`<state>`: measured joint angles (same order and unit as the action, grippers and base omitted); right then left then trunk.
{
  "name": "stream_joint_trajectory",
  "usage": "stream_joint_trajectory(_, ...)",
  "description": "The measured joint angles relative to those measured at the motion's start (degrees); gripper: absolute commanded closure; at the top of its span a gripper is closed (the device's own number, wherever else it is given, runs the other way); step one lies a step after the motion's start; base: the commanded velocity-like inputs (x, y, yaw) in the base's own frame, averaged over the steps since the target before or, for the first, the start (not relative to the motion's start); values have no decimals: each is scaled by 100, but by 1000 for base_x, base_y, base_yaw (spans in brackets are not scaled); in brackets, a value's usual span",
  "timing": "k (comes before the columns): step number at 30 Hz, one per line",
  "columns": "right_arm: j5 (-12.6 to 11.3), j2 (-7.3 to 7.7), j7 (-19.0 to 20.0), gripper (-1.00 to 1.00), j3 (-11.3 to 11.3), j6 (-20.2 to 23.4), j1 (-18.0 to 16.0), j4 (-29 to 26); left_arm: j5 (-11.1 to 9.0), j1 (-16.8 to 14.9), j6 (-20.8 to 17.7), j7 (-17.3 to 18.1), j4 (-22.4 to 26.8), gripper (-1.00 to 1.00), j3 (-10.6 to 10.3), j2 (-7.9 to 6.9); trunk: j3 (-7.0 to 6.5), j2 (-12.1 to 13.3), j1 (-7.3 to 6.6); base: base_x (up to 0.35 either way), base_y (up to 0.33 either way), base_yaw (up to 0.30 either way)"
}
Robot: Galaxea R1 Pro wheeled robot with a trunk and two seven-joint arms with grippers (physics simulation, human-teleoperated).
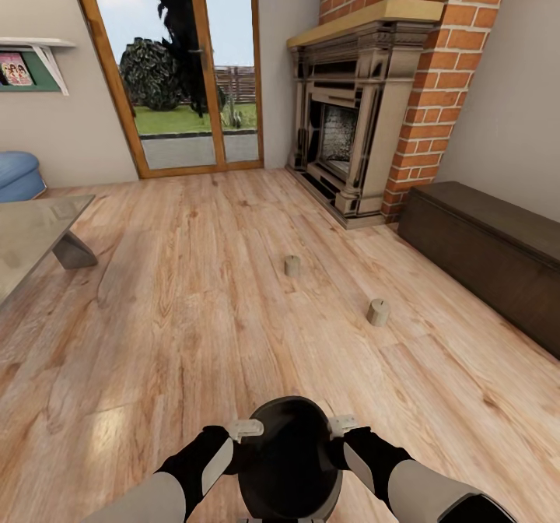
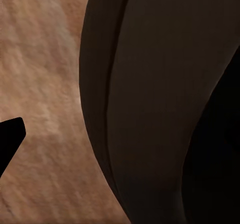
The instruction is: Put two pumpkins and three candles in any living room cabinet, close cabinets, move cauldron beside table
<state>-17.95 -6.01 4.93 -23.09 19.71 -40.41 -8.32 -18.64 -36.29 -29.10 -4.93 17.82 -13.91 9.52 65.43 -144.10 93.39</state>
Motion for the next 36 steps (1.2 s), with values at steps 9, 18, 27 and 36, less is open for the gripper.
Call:
stream_joint_trajectory(9, 1, -1, -1, 100, 3, 0, 0, 0, -38, 0, 9, 0, -1, 100, 8, 2, 0, 0, 0, 0, 0, 0)
stream_joint_trajectory(18, 1, -1, -1, 100, 3, 0, 0, 1, -39, 0, 10, 2, -1, 100, 8, 1, 0, 0, 0, 0, 0, 0)
stream_joint_trajectory(27, 0, -1, -1, 100, 3, -1, 0, 2, -35, 0, 10, 0, -1, 100, 10, 1, 0, 0, 0, 0, 0, 0)
stream_joint_trajectory(36, -1, 0, -1, 100, 1, -2, 0, 2, -40, 0, 11, -2, -1, 100, 5, 1, 0, 0, 0, 0, 0, 0)
